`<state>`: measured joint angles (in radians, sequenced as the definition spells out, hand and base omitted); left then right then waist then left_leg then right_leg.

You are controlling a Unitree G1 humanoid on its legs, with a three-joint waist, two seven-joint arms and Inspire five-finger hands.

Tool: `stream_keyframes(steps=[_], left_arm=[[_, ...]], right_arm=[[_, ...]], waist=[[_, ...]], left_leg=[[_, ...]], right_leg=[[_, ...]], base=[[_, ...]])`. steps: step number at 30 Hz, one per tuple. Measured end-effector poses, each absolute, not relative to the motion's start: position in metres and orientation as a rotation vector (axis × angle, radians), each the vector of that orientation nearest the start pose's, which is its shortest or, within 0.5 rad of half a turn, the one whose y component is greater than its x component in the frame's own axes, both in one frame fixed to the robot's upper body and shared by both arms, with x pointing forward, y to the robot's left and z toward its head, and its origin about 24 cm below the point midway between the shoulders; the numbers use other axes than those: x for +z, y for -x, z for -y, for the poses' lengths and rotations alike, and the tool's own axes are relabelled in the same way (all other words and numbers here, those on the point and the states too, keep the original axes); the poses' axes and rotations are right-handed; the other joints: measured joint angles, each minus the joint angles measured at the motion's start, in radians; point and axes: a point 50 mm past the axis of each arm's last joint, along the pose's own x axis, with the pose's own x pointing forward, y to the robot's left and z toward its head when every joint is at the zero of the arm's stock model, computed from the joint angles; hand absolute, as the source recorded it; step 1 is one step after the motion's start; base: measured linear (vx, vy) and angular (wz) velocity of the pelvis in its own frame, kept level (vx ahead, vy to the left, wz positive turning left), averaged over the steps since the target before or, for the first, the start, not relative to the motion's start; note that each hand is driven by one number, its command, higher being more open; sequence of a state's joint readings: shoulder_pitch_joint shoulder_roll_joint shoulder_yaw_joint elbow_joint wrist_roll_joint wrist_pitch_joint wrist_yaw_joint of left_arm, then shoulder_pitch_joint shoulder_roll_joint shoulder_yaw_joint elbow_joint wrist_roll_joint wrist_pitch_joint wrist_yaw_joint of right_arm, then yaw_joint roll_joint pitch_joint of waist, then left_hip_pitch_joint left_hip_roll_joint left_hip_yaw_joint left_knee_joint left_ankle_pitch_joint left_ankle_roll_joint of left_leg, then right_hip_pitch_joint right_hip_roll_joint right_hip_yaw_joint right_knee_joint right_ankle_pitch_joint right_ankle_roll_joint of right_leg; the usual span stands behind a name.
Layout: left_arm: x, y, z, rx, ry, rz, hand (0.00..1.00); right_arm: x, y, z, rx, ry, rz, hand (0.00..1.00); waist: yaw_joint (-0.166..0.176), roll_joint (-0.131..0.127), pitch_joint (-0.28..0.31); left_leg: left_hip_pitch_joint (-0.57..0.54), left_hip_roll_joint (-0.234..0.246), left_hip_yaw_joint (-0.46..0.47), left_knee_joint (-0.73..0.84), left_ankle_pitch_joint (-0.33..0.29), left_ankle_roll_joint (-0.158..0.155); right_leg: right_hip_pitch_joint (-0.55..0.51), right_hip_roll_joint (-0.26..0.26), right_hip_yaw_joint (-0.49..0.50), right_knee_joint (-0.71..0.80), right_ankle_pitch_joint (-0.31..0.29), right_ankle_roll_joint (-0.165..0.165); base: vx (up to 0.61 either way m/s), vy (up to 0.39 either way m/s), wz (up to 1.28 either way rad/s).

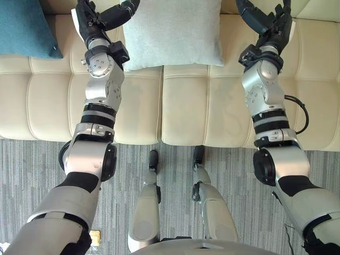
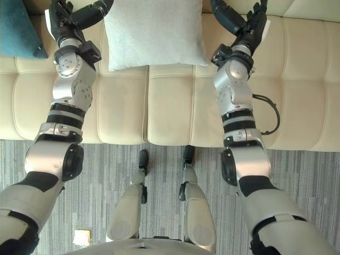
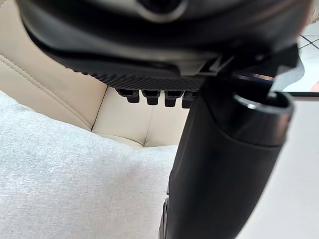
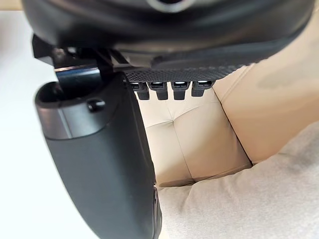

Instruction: Pick up cushions and gather them together orderly.

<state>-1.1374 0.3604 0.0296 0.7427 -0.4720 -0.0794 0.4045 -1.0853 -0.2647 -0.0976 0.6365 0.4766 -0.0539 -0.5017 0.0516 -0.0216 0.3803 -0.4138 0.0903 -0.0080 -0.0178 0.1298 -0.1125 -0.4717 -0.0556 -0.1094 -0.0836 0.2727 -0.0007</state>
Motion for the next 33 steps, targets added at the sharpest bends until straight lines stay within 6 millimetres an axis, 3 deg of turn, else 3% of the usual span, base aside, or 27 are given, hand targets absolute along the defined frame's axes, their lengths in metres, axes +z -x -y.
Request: stream_keyframes(steps=[2, 5, 7, 9, 11, 12, 14, 19, 20, 21, 24, 27, 33], left_arm=[[0.266, -0.399, -0.198, 0.338, 0.261, 0.441, 1.0], [0.225, -0.383, -0.205, 0.35, 0.271, 0.42, 1.0], [0.167, -0.366, -0.2, 0.364, 0.267, 0.314, 1.0], [0.134, -0.354, -0.194, 0.367, 0.266, 0.234, 1.0], [0.069, -0.323, -0.187, 0.376, 0.25, 0.061, 1.0], [0.067, -0.322, -0.186, 0.375, 0.25, 0.057, 1.0], [0.014, -0.284, -0.181, 0.358, 0.211, -0.112, 1.0], [-0.039, -0.23, -0.181, 0.339, 0.154, -0.31, 1.0], [-0.058, -0.212, -0.183, 0.328, 0.116, -0.398, 1.0], [-0.062, -0.208, -0.184, 0.324, 0.106, -0.416, 1.0], [-0.096, -0.178, -0.187, 0.312, 0.06, -0.594, 1.0], [-0.121, -0.152, -0.187, 0.305, 0.026, -0.743, 1.0], [-0.145, -0.119, -0.19, 0.298, -0.036, -0.928, 1.0]], right_arm=[[0.255, -0.391, 0.183, -0.373, -0.395, 0.427, 1.0], [0.223, -0.372, 0.196, -0.378, -0.376, 0.431, 1.0], [0.173, -0.349, 0.212, -0.419, -0.363, 0.361, 1.0], [0.145, -0.334, 0.217, -0.45, -0.364, 0.313, 1.0], [0.093, -0.3, 0.223, -0.492, -0.317, 0.194, 1.0], [0.091, -0.299, 0.223, -0.493, -0.315, 0.19, 1.0], [0.04, -0.261, 0.226, -0.509, -0.223, 0.03, 1.0], [-0.02, -0.203, 0.229, -0.514, -0.086, -0.216, 1.0], [-0.044, -0.184, 0.228, -0.506, -0.046, -0.333, 1.0], [-0.049, -0.18, 0.228, -0.506, -0.042, -0.359, 1.0], [-0.09, -0.151, 0.222, -0.469, 0.001, -0.581, 1.0], [-0.119, -0.126, 0.211, -0.432, -0.001, -0.761, 1.0], [-0.149, -0.088, 0.196, -0.407, -0.033, -0.983, 1.0]], waist=[[-0.001, 0.0, 0.0], [0.0, 0.0, 0.0], [0.005, 0.0, -0.001], [0.007, 0.0, -0.002], [0.007, 0.002, -0.009], [0.007, 0.002, -0.009], [0.007, 0.008, -0.043], [0.008, 0.033, -0.128], [0.007, 0.038, -0.182], [0.007, 0.038, -0.195], [0.005, 0.042, -0.26], [0.005, 0.033, -0.304], [0.004, 0.014, -0.341]], left_leg=[[0.002, 0.0, 0.002, 0.0, 0.0, 0.0], [0.021, 0.0, 0.008, 0.002, -0.005, 0.002], [0.051, 0.005, 0.012, 0.031, -0.037, 0.006], [0.068, 0.006, 0.018, 0.054, -0.059, 0.007], [0.098, 0.01, 0.025, 0.099, -0.103, 0.015], [0.098, 0.011, 0.025, 0.1, -0.104, 0.015], [0.124, 0.022, 0.028, 0.114, -0.124, 0.011], [0.188, 0.038, 0.032, 0.115, -0.147, 0.005], [0.211, 0.043, 0.032, 0.113, -0.153, -0.001], [0.216, 0.044, 0.032, 0.113, -0.156, 0.0], [0.272, 0.046, 0.035, 0.107, -0.174, 0.003], [0.306, 0.041, 0.045, 0.098, -0.182, 0.009], [0.362, 0.034, 0.067, 0.092, -0.197, 0.014]], right_leg=[[0.0, 0.0, 0.003, 0.0, 0.0, 0.0], [0.016, 0.0, 0.011, 0.0, 0.0, 0.001], [0.058, 0.005, 0.017, 0.0, -0.005, 0.004], [0.084, 0.006, 0.025, 0.0, -0.014, 0.01], [0.131, 0.009, 0.032, 0.0, -0.037, 0.015], [0.131, 0.009, 0.033, 0.0, -0.037, 0.015], [0.163, 0.017, 0.034, 0.0, -0.052, 0.008], [0.226, 0.031, 0.028, 0.0, -0.076, 0.012], [0.251, 0.034, 0.024, 0.0, -0.089, 0.014], [0.255, 0.035, 0.024, 0.001, -0.093, 0.016], [0.302, 0.035, 0.02, 0.02, -0.122, 0.02], [0.321, 0.028, 0.025, 0.031, -0.136, 0.028], [0.372, 0.019, 0.041, 0.03, -0.147, 0.04]], base=[[0.06, 0.052, -0.05], [0.07, 0.057, -0.09], [0.06, 0.053, -0.11], [0.05, 0.059, -0.11], [0.04, 0.052, -0.14], [0.04, 0.027, -0.11], [0.06, 0.027, -0.08], [0.08, 0.029, -0.04], [0.09, 0.035, -0.01], [0.12, 0.044, 0.01], [0.08, 0.044, -0.01], [0.04, 0.064, -0.04], [0.03, 0.056, -0.09]])
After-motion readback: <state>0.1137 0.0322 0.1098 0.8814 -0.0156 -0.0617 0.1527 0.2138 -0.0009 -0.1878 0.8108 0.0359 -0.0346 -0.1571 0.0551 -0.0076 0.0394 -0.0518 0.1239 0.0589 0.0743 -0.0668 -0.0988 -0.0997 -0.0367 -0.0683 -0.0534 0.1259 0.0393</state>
